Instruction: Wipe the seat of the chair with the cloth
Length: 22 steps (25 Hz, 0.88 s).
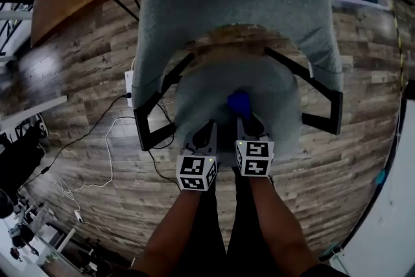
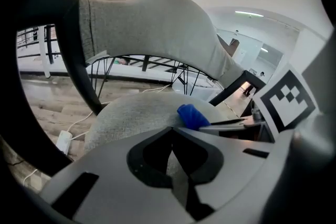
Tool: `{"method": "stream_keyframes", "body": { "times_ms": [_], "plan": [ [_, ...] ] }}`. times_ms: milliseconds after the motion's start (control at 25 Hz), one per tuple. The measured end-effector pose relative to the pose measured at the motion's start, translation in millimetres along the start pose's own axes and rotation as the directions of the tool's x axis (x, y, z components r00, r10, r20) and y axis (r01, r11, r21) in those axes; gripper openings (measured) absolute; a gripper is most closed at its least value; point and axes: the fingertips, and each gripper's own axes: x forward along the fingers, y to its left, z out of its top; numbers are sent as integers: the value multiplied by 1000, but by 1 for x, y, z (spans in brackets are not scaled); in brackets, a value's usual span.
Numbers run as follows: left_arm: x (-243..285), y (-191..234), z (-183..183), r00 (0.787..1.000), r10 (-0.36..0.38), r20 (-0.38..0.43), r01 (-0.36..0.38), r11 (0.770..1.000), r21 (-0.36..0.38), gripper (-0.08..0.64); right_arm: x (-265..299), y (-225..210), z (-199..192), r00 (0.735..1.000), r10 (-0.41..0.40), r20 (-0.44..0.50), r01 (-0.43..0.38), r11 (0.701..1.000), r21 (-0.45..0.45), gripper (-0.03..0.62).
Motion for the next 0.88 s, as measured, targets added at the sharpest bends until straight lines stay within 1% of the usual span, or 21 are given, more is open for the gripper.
{"method": "stream_keyframes", "body": {
  "times_ms": [360, 640, 880],
  "plan": [
    [24, -44, 9, 996, -85, -3, 85, 996, -16, 4, -17, -49, -1, 999, -43, 13, 43, 998, 54, 103],
    [38, -70, 0, 993, -109, -53, 109, 994, -11, 3, -30, -82, -5, 997, -79, 17, 78, 994, 72, 103],
    [51, -96, -6, 988, -133, -77, 134, 991, 0, 3, -41, -112, -9, 993, -112, 19, 110, 991, 80, 103]
  ]
}}
